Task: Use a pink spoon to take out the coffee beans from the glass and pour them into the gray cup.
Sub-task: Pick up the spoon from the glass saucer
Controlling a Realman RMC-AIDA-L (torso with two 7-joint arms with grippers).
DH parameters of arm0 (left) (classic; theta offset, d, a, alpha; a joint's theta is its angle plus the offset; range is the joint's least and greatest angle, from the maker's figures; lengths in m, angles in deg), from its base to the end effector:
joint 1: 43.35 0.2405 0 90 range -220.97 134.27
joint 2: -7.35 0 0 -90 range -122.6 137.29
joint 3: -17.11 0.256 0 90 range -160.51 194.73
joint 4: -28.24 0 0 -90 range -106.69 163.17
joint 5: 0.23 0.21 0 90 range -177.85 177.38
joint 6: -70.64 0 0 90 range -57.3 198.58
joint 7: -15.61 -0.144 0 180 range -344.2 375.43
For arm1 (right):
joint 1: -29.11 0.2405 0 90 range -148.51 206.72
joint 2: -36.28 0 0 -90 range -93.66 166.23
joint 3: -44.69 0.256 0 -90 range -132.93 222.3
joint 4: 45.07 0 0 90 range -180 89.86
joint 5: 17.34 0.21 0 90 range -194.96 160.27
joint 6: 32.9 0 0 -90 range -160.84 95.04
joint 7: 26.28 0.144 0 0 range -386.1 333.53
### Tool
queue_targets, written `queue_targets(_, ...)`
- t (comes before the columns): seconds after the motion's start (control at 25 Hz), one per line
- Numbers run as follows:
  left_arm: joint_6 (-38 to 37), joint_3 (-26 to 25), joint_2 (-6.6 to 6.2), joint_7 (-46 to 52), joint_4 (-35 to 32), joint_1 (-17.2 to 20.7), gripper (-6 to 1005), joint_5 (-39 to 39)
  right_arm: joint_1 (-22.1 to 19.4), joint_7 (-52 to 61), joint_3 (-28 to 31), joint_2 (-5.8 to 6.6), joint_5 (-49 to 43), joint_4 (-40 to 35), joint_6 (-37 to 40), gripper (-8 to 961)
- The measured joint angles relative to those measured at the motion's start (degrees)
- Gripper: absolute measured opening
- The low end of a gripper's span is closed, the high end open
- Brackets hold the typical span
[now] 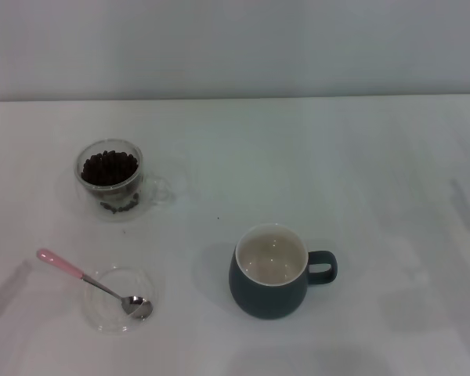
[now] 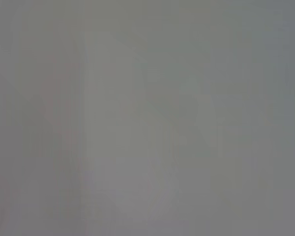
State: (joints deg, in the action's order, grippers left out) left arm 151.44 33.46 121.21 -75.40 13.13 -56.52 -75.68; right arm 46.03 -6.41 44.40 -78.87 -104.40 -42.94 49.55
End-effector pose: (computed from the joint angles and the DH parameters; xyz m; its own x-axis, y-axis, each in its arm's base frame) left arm -0.3995 0.2367 0.0298 0.0316 0.5115 0.8587 0.9828 -0.1722 0.0665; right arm 0.3778 0.2639 0.0326 0.6727 0.0919 -0.7341 -0.7232 -0.1278 -0.6787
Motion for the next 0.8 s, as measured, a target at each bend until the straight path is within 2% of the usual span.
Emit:
queue_targets(0.04, 0.4, 0.0, -0.53, 1.3, -0.5, -0.2, 889, 2.0, 0.0, 0.0, 0.0, -0.02, 0.0, 0.0, 0.0, 693)
queue_targets(0.2, 1.8, 0.0, -1.33, 3.1, -2.2, -0.5, 889, 4.8, 0.4, 0.0, 0.2, -0.08, 0.0, 0.3, 0.0, 693)
queue_targets(0.44, 2.4, 0.0, -1.55, 3.3, -3.2, -0.6, 890, 5.5, 0.9, 0.0, 0.3, -0.07, 0.2, 0.7, 0.0, 693)
queue_targets(0.8, 2.5, 0.1, -2.62, 4.7, -3.3, -2.3, 889, 9.2, 1.6, 0.0, 0.3, -0.07, 0.2, 1.4, -0.1, 693)
